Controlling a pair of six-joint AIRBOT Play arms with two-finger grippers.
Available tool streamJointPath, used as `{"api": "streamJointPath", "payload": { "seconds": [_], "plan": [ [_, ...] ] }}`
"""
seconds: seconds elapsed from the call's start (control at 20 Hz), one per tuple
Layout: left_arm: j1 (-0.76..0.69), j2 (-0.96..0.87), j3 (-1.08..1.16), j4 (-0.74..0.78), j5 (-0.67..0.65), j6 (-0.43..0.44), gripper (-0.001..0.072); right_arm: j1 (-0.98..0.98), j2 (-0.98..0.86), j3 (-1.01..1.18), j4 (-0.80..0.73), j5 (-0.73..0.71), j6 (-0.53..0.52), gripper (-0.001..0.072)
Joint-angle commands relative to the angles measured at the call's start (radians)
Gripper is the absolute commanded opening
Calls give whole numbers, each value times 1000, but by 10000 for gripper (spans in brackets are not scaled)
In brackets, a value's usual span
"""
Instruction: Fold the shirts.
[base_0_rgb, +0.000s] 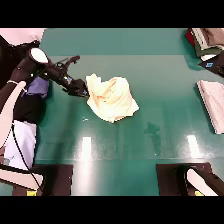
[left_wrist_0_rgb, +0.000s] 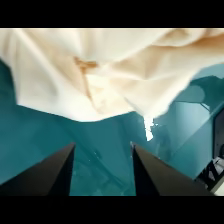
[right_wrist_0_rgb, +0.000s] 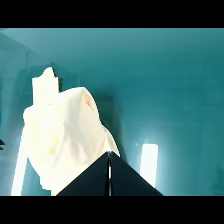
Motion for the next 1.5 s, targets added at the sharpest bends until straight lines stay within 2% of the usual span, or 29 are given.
{"api": "streamJointPath", "payload": {
  "seconds": [0.0, 0.25, 0.4, 0.45, 0.5, 0.55, 0.65, 0.7, 0.75, 0.8, 0.85, 1.15, 1.35, 1.4, 1.45],
  "plan": [
    [8, 0, -135, 10, 150, -1, 442, 1, 1, -9, 2, 2, 0, 16],
    [-57, -6, -198, 24, 304, 21, 442, 40, 1, -10, -2, 16, 0, 16],
    [-86, -8, -199, 55, 396, -40, 439, 118, -6, -9, -9, 16, 0, 16],
    [-86, -8, -199, 49, 418, -58, 343, 146, -14, -10, -9, 16, 0, 16],
    [-86, -8, -199, 52, 429, -61, 148, 172, -27, -10, -9, 16, 0, 16],
    [-86, -8, -199, 51, 435, -60, 26, 201, -47, -10, -9, 18, 0, 16],
    [-86, 1, -190, 59, 397, -59, 25, 280, -108, -10, -9, 43, 2, 19],
    [-86, 11, -177, 76, 371, -53, 25, 331, -152, -10, -9, 57, 2, 95],
    [-86, 29, -165, 111, 356, -53, 25, 390, -201, -13, -9, 59, 2, 396],
    [-86, 55, -160, 139, 355, -53, 25, 447, -243, -31, -8, 43, 2, 625],
    [-86, 84, -155, 162, 357, -53, 26, 509, -286, -64, -8, 9, 2, 644],
    [-86, 176, -145, 233, 337, -54, 26, 745, -506, -221, 2, -386, 43, 642],
    [-86, 176, -145, 233, 307, -54, 26, 835, -598, -171, 20, -475, 45, 640],
    [-86, 176, -145, 233, 305, -54, 26, 850, -621, -148, 20, -475, 45, 585],
    [-86, 176, -145, 234, 302, -54, 26, 858, -633, -132, 19, -476, 45, 420]
  ]
}}
